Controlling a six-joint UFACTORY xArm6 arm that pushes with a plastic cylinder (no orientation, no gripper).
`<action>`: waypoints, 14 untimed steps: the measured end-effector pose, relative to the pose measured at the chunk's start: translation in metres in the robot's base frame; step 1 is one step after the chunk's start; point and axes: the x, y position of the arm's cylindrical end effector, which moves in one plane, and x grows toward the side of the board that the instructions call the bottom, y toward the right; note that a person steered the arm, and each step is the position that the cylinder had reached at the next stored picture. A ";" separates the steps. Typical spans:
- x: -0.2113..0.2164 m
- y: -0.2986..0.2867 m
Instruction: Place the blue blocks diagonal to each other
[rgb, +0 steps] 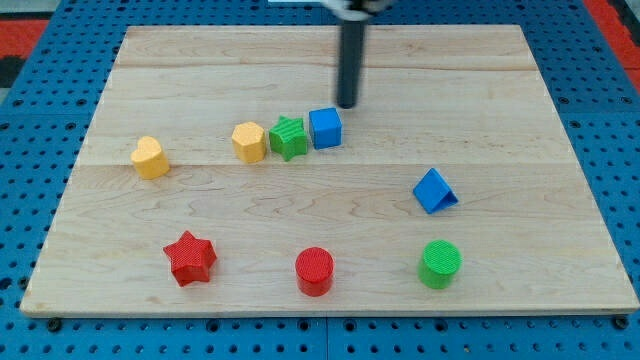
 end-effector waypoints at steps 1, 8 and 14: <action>0.009 -0.044; 0.053 0.056; 0.116 0.134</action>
